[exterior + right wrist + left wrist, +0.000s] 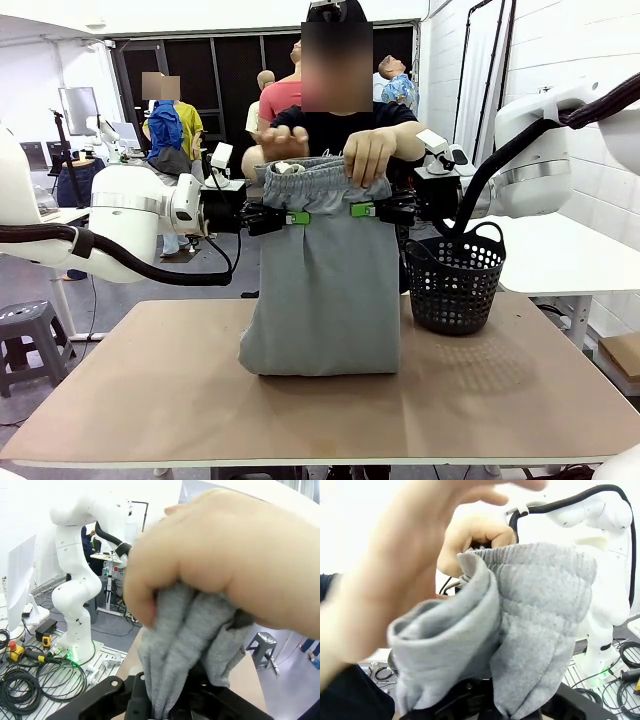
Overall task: Fold the training pants.
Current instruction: Release the ends of the Training pants and then grab the overlapped ends.
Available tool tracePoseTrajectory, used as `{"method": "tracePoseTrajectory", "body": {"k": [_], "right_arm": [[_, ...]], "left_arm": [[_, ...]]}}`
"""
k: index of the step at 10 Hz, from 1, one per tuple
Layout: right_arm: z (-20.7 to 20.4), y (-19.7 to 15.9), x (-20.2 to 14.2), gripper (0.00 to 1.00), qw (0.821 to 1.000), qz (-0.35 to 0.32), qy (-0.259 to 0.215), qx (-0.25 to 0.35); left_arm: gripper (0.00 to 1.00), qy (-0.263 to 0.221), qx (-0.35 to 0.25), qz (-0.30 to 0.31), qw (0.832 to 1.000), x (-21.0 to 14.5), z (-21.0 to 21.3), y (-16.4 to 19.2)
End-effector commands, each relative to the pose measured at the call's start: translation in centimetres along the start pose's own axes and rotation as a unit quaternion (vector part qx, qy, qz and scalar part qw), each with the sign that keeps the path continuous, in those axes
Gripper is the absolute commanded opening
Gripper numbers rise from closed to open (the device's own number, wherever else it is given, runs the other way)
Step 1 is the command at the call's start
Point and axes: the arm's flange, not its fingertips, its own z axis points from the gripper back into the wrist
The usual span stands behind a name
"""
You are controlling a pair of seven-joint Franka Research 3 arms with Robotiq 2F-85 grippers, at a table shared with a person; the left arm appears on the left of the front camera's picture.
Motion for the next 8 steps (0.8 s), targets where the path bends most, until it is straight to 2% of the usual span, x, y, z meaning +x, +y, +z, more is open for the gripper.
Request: {"method": "tracePoseTrajectory", "body": {"k": [1, 8], "right_arm": [[-0.04, 0.36, -0.06, 0.0, 1.0, 0.002, -0.003, 0.002], [-0.04, 0.36, -0.06, 0.0, 1.0, 0.002, -0.003, 0.002]], "left_arm": [[0.0, -0.002, 0.001, -0.002, 1.0, 0.29, 0.0, -0.04], [0.0, -0.002, 0.001, -0.002, 1.0, 0.29, 0.0, -0.04]]}}
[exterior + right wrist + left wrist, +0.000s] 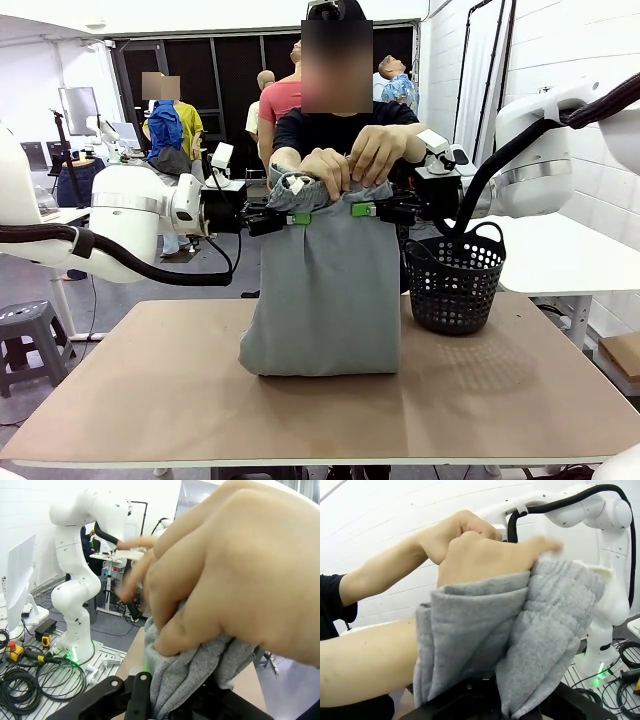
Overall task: Fold the training pants.
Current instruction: Release the ends of the Training pants and then grab the overlapped ends.
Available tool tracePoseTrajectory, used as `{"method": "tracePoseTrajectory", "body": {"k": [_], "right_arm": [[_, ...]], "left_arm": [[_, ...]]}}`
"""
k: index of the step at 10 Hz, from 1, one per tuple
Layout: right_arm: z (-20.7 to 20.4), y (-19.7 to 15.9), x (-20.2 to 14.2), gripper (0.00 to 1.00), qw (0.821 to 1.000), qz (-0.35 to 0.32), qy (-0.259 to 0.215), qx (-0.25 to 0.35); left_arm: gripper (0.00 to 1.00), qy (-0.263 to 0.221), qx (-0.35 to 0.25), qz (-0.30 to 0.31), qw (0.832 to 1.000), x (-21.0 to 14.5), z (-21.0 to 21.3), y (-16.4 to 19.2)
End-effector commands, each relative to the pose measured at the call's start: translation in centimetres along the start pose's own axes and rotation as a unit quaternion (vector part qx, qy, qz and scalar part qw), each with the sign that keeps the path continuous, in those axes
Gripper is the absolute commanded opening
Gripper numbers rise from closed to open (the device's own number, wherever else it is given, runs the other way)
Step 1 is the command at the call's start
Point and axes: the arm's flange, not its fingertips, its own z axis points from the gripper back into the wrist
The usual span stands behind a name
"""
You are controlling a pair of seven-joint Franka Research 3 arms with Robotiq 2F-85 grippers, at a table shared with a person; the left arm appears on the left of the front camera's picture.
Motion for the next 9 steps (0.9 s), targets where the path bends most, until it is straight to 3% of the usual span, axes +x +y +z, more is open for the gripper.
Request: {"method": "tracePoseTrajectory", "body": {"k": [1, 9], "right_arm": [[-0.2, 0.4, -0.05, 0.0, 1.0, 0.002, -0.003, 0.004], [-0.2, 0.4, -0.05, 0.0, 1.0, 0.002, -0.003, 0.004]], "left_arm": [[0.0, -0.002, 0.002, -0.001, 1.0, 0.28, 0.13, 0.01], [0.0, -0.002, 0.002, -0.001, 1.0, 0.28, 0.13, 0.01]]}}
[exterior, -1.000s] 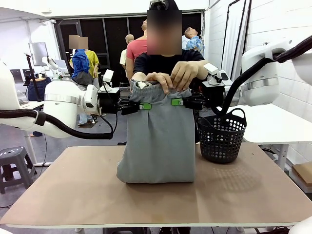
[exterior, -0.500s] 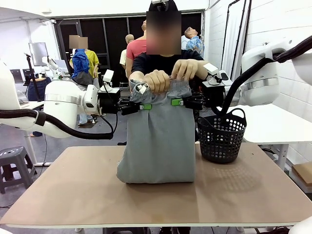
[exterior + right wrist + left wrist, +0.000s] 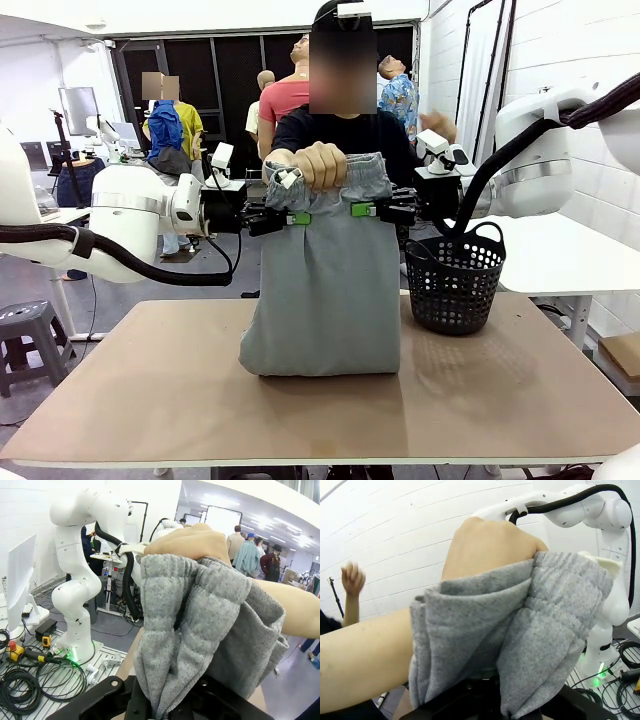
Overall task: Fold the training pants.
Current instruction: Release the ends of the Training pants and then grab the overlapped ends.
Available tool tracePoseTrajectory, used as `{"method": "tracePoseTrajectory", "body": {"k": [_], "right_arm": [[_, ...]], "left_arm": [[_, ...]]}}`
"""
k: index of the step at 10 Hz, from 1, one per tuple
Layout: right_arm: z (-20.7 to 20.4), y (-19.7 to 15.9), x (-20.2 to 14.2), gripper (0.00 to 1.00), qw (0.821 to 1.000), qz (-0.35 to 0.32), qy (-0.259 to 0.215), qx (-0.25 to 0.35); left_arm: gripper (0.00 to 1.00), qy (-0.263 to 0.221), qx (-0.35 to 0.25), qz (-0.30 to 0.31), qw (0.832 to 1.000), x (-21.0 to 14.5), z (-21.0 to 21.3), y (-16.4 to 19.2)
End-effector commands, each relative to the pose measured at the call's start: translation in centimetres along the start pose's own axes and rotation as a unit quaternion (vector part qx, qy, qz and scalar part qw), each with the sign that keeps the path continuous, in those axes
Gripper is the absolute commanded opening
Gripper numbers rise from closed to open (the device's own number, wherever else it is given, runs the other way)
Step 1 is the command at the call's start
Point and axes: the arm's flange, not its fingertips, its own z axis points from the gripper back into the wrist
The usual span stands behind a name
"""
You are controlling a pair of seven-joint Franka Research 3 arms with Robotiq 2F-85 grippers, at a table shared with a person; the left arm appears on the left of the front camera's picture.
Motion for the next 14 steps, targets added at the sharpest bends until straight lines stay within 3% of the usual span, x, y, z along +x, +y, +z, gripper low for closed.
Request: {"method": "tracePoseTrajectory", "body": {"k": [1, 14], "right_arm": [[-0.15, 0.37, -0.06, 0.0, 1.0, 0.002, -0.003, 0.003], [-0.15, 0.37, -0.06, 0.0, 1.0, 0.002, -0.003, 0.003]], "left_arm": [[0.0, -0.002, 0.002, -0.001, 1.0, 0.27, 0.12, 0.01], [0.0, -0.002, 0.002, -0.001, 1.0, 0.27, 0.12, 0.01]]}}
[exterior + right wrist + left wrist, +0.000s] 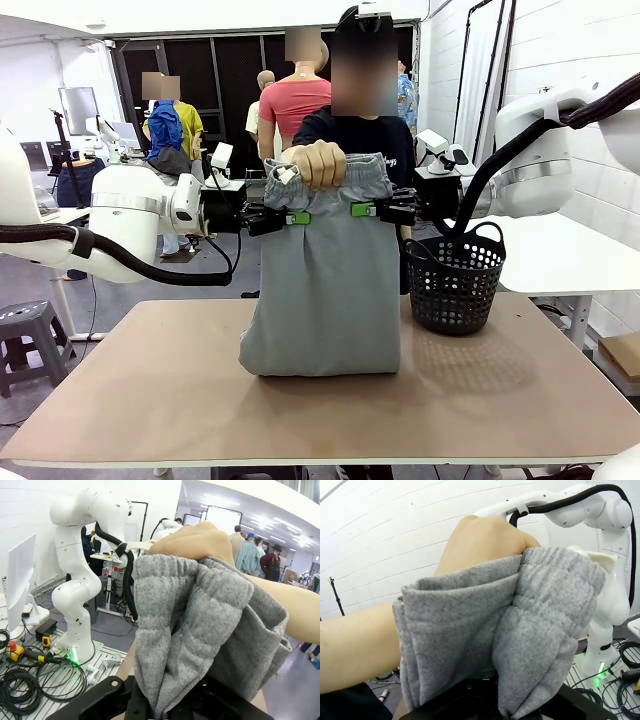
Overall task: Fold the training pants.
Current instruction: Release the ends of the Training pants and then grab the overlapped ends.
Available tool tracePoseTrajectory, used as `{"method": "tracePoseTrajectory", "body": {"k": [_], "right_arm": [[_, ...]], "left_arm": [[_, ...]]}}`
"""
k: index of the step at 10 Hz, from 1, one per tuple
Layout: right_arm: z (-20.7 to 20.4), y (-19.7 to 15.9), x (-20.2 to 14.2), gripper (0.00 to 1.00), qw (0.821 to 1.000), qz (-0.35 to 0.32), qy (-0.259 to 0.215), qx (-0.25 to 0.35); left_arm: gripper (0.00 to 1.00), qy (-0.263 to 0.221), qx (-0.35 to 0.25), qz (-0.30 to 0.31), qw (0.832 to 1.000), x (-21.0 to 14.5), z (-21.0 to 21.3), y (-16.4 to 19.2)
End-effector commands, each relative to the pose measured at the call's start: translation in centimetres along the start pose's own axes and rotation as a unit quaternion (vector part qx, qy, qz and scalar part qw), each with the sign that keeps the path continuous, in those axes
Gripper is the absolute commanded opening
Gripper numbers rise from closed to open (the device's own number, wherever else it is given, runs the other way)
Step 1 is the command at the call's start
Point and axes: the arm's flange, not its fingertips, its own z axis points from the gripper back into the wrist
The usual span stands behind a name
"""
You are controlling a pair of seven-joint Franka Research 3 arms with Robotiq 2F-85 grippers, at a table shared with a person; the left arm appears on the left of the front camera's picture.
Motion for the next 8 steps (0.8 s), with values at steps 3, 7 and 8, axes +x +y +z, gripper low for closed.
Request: {"method": "tracePoseTrajectory", "body": {"k": [3, 7, 8], "right_arm": [[-0.11, 0.08, 0.07, 0.34, 1.0, -0.013, -0.003, 0.01], [-0.19, 0.1, 0.29, 1.0, 1.0, -0.017, -0.008, 0.005], [-0.16, 0.09, 0.31, 1.0, 1.0, -0.017, -0.009, 0.002]], "left_arm": [[0.33, -0.009, -0.001, 0.002, 1.0, -0.02, 0.08, -0.11], [1.0, -0.013, 0.002, -0.002, 1.0, 0.12, 0.08, -0.17], [1.0, -0.015, 0.002, -0.002, 1.0, 0.1, 0.07, -0.19]]}}
